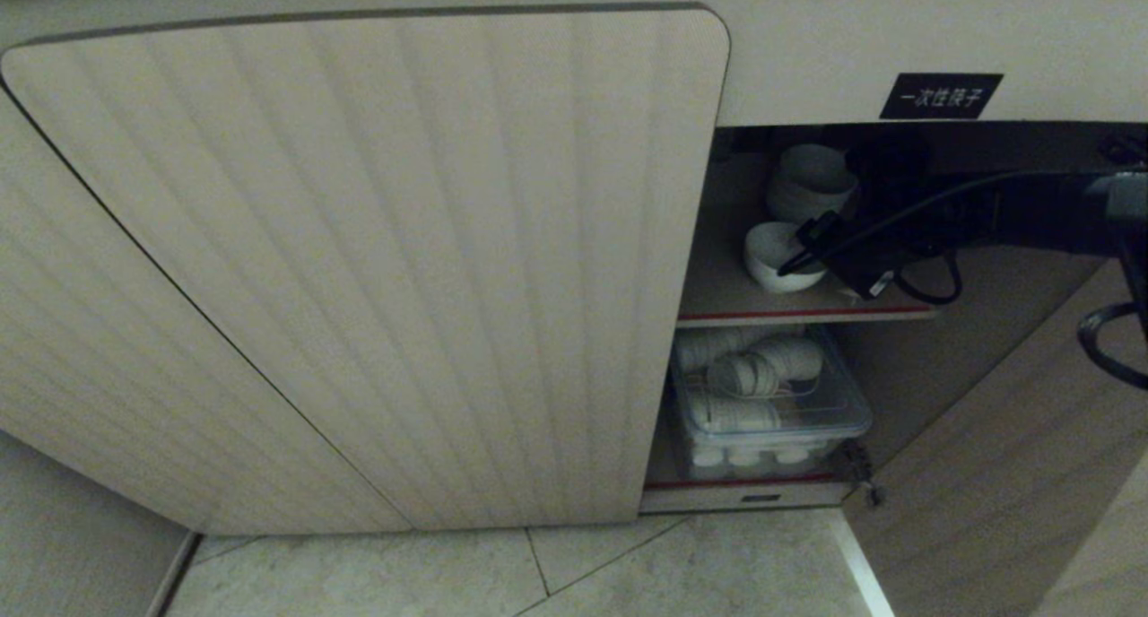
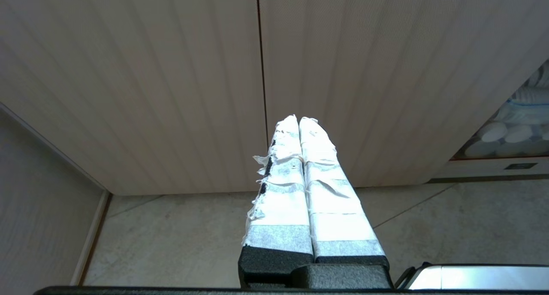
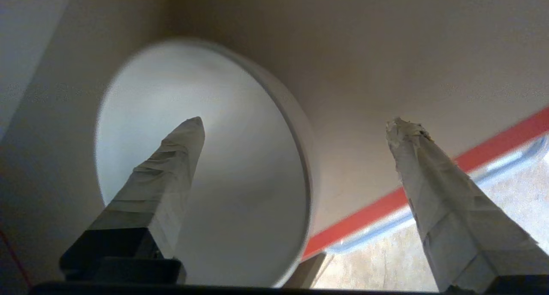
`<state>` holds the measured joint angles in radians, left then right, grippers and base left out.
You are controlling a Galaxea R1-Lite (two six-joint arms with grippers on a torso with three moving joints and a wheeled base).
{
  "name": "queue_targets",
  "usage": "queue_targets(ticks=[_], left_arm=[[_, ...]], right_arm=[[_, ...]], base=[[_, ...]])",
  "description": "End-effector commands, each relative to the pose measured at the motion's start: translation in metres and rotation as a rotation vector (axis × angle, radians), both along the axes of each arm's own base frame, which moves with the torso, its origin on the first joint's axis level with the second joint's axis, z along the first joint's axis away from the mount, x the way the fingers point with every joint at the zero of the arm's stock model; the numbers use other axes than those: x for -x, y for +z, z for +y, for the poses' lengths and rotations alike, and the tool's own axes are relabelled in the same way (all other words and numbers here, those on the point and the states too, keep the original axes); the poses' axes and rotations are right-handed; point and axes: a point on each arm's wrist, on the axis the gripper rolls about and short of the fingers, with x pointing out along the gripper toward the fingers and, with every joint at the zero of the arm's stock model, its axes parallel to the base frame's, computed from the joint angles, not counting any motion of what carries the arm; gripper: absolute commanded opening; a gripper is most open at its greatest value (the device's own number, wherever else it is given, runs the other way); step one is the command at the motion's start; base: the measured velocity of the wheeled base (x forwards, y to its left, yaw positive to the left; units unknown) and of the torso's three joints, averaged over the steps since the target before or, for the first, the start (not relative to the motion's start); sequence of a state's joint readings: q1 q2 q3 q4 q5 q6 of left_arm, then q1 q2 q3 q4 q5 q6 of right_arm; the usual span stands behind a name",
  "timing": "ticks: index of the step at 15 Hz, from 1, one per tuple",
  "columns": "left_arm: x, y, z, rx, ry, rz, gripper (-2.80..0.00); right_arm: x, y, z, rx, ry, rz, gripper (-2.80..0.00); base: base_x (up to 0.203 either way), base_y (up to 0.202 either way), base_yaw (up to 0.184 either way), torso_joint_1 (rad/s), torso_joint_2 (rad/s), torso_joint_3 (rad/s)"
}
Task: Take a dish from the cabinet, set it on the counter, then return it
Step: Put it back into the cabinet
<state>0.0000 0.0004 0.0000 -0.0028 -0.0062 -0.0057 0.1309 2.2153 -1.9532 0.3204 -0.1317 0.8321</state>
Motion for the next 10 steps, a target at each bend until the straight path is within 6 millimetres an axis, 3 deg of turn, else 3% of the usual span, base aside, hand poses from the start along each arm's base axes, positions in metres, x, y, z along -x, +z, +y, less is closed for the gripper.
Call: queue_targets(ticks=[1,10], left_arm=[[0.0000,0.0000,0.0000,0.000,0.000,-0.001,-2.80],[0.0000,0.0000,0.0000,0.000,0.000,-0.001,-2.80]], right_arm=[[0.0004,0.0007,-0.0002,0.006,0.002,-0.001,0.00],[0.0004,0.0061,0.0006,0.046,0.005,-0.044,0.00]], base=[[0.000,0.000,0.000,0.000,0.00,0.000],[0.000,0.000,0.000,0.000,0.00,0.000]])
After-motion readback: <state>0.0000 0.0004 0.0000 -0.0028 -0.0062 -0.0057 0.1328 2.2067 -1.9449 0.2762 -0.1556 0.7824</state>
